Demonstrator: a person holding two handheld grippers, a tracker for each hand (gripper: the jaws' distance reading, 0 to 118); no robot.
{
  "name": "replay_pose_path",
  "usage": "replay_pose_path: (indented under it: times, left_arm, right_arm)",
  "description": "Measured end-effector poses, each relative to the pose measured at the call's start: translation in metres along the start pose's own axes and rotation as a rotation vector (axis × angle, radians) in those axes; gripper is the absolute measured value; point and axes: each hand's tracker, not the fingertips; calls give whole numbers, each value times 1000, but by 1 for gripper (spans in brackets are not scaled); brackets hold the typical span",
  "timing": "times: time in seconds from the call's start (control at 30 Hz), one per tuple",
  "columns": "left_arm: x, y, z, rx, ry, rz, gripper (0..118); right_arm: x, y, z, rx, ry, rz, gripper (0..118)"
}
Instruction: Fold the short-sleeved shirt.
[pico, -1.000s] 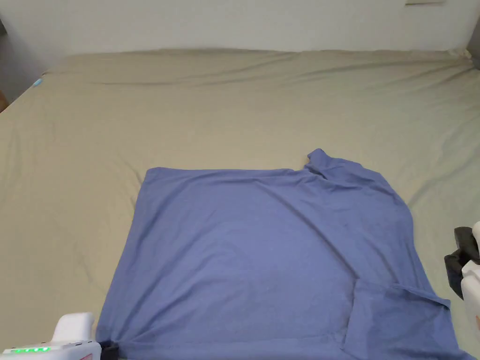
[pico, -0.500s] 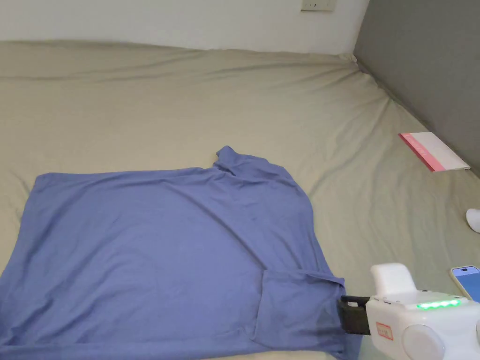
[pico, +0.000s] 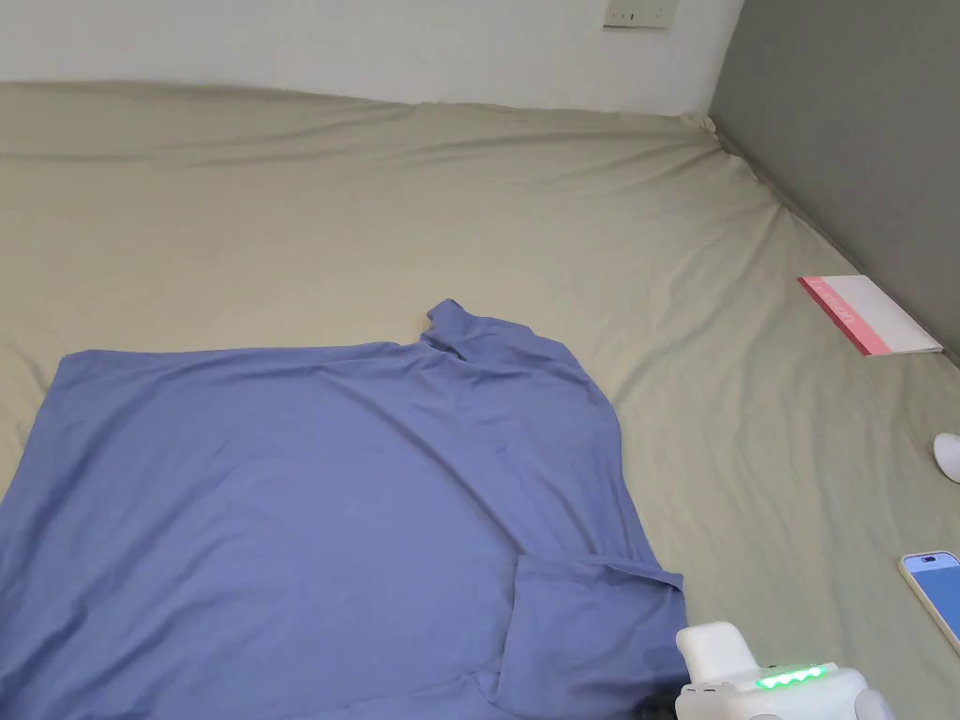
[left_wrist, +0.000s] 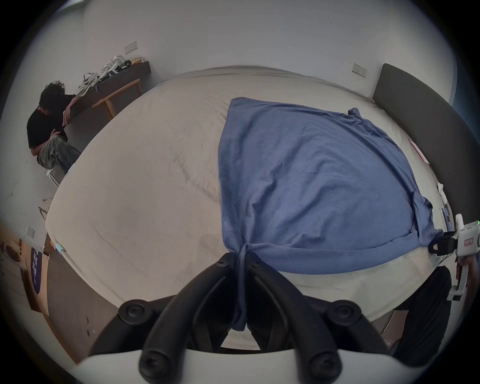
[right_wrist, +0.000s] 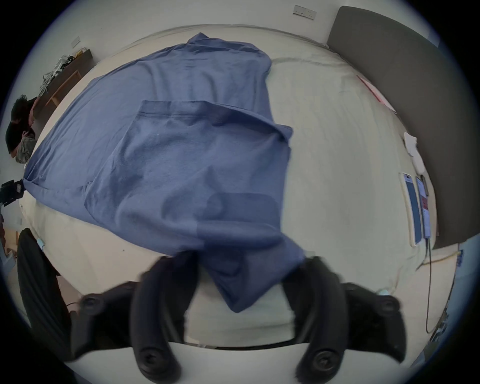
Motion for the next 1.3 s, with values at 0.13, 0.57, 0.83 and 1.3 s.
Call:
replay_pose_path:
  times: [0.13,0.57,0.83,1.3]
  left_arm:
    - [-1,-1,-3,-20,3,-8,6]
    - [-15,28,17,140,-77,99,6]
    - [-20,86,-19,189,-74,152,6]
    - [1,144,-146,29,14,64,6]
  right_arm:
    - [-7,2,-1,33,25,98,11]
    - [15,42,78,330,169,-49,11]
    - [24,104,50,354,117,-96,11]
    - [1,191,-50,191,-1,-79,11]
